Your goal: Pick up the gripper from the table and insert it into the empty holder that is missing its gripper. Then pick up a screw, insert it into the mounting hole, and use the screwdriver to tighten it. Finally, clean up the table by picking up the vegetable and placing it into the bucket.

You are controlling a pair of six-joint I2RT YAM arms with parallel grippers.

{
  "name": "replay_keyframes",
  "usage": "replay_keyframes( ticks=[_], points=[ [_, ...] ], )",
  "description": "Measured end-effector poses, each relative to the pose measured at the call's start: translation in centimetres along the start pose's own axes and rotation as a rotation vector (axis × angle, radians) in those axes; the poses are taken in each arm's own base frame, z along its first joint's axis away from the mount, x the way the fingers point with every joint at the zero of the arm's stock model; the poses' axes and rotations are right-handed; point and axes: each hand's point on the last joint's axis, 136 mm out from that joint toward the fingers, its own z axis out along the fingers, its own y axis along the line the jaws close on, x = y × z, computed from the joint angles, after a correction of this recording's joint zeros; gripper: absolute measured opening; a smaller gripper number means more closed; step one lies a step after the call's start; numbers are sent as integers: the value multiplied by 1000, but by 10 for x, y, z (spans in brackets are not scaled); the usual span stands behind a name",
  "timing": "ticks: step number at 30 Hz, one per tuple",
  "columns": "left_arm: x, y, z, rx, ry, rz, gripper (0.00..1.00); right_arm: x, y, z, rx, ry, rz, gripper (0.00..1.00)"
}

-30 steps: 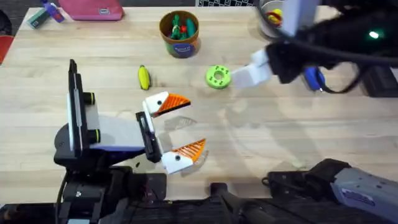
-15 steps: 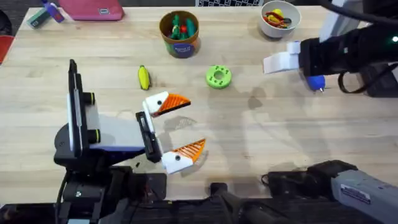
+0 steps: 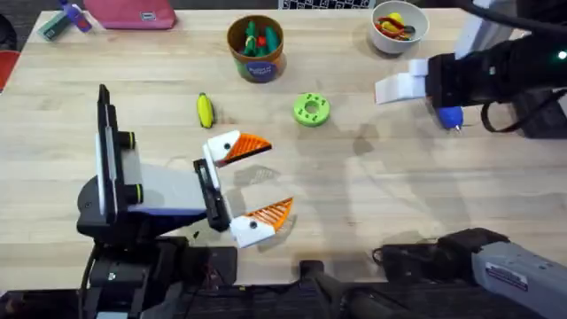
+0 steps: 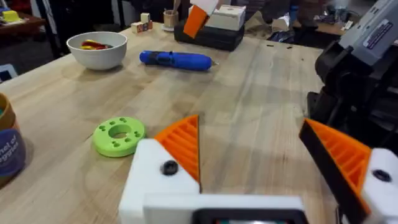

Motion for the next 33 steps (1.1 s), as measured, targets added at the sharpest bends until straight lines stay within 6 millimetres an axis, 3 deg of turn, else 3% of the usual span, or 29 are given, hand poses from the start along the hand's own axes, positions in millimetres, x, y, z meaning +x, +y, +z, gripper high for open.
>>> replay_keyframes(
  ticks=[12,14,18,19,25,33],
  points=[
    [0,0,0,1,0,0,960,1,0,0,1,2,3,993],
    [0,0,0,2,0,-1,751,1,0,0,1,3,3,992],
    [0,0,0,2,0,0,117,2,0,0,1,8,3,992],
    [0,0,0,2,0,5,33,2,0,0,1,9,3,992],
    [0,0,0,2,0,6,8,3,-8,-1,15,12,27,992],
    [0,0,0,2,0,7,7,10,-50,5,116,95,116,992]
  ],
)
